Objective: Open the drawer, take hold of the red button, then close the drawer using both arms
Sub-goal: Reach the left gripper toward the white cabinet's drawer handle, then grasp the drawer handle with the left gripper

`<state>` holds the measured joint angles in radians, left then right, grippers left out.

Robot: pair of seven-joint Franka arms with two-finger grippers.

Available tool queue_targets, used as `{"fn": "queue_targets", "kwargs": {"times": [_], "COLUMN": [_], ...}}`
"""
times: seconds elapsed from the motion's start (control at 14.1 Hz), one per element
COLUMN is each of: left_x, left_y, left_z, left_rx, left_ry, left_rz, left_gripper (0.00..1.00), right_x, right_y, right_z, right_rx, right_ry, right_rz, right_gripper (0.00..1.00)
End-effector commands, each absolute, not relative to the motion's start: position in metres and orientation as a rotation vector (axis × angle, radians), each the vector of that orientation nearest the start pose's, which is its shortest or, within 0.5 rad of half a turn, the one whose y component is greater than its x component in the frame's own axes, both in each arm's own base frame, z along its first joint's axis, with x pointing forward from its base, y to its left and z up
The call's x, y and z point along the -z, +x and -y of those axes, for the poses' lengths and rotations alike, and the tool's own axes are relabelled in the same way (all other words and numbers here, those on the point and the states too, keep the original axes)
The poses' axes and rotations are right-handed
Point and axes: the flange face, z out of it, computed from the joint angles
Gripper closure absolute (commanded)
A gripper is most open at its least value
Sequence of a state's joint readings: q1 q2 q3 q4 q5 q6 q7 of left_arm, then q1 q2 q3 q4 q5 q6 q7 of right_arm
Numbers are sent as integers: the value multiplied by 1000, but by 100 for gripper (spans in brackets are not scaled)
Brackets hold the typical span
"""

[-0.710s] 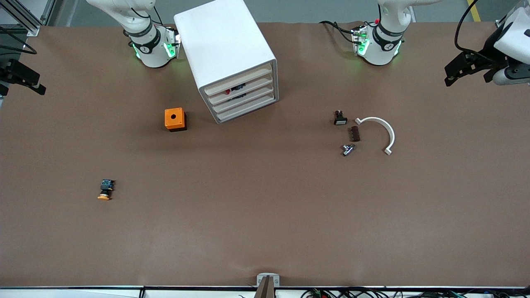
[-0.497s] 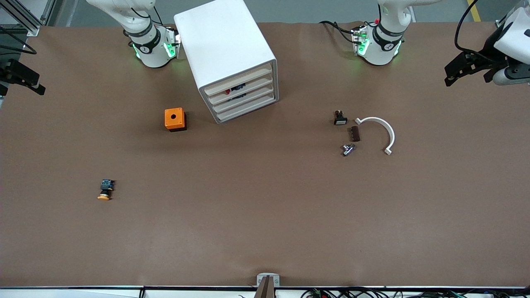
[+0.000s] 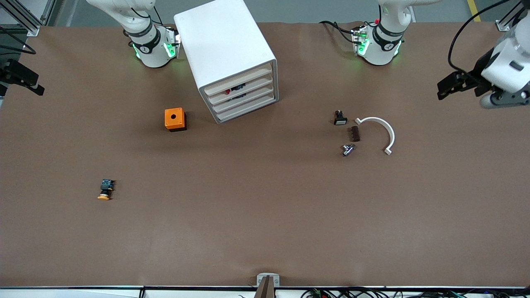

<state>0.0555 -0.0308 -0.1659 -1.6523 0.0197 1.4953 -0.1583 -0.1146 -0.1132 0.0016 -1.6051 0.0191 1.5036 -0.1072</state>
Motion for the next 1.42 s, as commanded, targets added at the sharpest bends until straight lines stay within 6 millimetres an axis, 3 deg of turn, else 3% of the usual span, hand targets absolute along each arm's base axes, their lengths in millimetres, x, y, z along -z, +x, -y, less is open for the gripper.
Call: {"fn": "queue_targets", "kwargs": {"times": [0.0, 0.14, 0.28, 0.36, 0.43, 0.64, 0.78, 0.99, 1.14, 1.35], "left_x": [-569, -541, -509, -495, -476, -424, -397, -347, -312, -289], "left_y": [554, 564, 569, 570, 568, 557, 555, 527, 514, 500], "left_z": [72, 98, 139, 160, 186, 255, 295, 361, 386, 420], "left_rx": [-244, -293, -344, -354, -383, -491, -562, -649, -747, -991], "left_ry": [-3106, -3079, -3017, -2976, -2928, -2777, -2647, -2330, -2064, -1819], "left_rz": [89, 243, 470, 586, 681, 1017, 1236, 1538, 1727, 1841], "left_gripper": [0, 0, 0, 0, 0, 0, 0, 0, 0, 4], "right_x": [-659, -650, -632, -619, -588, -549, -544, -538, -538, -538], "right_y": [512, 521, 541, 548, 567, 589, 591, 593, 594, 593], "right_z": [58, 62, 62, 65, 66, 87, 89, 89, 81, 54], "right_rx": [9, -3, -35, -65, -150, -245, -259, -276, -280, -302], "right_ry": [-3133, -3145, -3147, -3142, -3140, -3142, -3144, -3144, -3143, -3133], "right_rz": [-6, 4, 14, 10, 15, -20, -29, -40, -60, -309], "right_gripper": [0, 0, 0, 0, 0, 0, 0, 0, 0, 0]}}
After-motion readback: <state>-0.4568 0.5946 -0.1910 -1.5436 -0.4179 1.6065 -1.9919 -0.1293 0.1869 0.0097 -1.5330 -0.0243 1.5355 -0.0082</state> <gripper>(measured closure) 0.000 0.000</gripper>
